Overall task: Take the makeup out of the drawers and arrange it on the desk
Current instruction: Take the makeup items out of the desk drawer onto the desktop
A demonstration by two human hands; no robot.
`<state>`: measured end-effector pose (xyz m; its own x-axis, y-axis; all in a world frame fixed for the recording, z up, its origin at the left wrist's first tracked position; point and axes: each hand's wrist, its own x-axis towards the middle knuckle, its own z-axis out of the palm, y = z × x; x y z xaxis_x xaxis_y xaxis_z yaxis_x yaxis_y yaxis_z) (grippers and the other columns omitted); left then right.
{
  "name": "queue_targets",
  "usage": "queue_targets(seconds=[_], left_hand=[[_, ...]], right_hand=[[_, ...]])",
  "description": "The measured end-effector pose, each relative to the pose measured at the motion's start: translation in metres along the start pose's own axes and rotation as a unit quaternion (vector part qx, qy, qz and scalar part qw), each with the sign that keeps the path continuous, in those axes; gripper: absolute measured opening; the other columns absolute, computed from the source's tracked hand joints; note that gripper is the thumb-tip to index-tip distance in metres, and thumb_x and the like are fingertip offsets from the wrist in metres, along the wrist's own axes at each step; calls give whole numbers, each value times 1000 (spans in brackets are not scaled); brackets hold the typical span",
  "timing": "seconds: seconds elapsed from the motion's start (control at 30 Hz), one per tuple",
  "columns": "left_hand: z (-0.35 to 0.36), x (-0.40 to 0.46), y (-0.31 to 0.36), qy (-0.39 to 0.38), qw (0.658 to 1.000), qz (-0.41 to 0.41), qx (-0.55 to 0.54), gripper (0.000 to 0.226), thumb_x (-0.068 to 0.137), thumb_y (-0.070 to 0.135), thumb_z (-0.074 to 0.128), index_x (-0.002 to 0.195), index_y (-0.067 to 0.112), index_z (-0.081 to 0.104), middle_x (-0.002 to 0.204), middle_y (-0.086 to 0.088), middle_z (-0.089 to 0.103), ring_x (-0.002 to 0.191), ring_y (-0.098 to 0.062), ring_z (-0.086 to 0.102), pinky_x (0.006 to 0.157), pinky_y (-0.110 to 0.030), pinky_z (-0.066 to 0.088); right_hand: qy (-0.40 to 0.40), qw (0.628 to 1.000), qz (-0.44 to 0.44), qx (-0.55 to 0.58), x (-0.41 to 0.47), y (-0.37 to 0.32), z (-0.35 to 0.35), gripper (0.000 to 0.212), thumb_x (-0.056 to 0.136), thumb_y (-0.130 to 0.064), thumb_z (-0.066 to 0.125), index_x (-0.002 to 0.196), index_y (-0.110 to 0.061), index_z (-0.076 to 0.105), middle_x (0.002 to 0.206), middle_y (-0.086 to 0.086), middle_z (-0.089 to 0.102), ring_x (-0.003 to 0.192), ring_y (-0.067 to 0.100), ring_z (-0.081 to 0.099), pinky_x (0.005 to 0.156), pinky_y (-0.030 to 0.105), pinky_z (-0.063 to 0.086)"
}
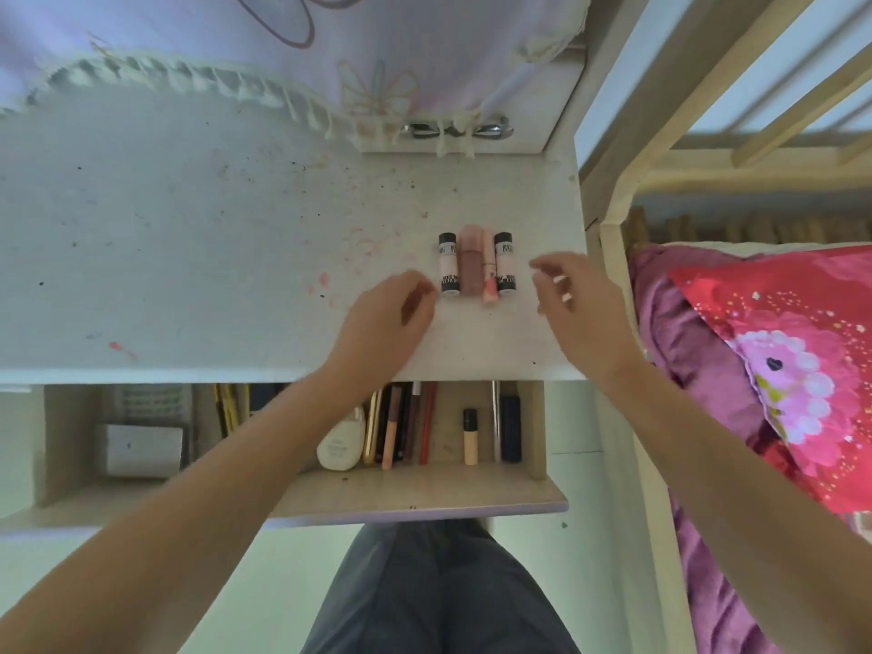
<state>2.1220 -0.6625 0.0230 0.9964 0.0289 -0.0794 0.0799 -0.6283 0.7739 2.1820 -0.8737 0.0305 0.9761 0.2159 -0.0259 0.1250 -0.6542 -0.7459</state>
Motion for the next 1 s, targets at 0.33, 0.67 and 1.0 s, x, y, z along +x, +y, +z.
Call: queue_targets(seconds=[0.33, 0.67, 1.0], left_hand=[[106, -83, -70, -183, 950, -128, 219, 68, 94, 15, 40, 151, 17, 4, 126, -13, 49, 120, -35, 48, 77, -41, 47], [122, -55, -77, -153, 924, -65, 345, 57, 90, 10, 45, 142, 16, 22, 114, -16, 57, 92, -38, 60, 58, -34, 36], [81, -93, -41, -101, 981, 30, 162, 24, 97, 29, 45, 119, 20, 46, 108, 2, 62, 84, -17, 59, 61, -23, 35]], right_hand=[[-305, 934, 26, -187, -108, 43, 95, 35, 97, -14, 40, 131, -8, 48, 135, 10, 42, 101, 29, 58, 88, 35, 47], [-319, 895, 37, -310, -93, 55, 117, 33, 86, 6, 50, 119, -2, 53, 130, 21, 41, 102, 32, 58, 85, 34, 50], [-299, 947, -18, -119, -111, 26, 72, 18, 96, -22, 51, 112, -16, 50, 106, 3, 62, 91, 17, 60, 81, 35, 52]])
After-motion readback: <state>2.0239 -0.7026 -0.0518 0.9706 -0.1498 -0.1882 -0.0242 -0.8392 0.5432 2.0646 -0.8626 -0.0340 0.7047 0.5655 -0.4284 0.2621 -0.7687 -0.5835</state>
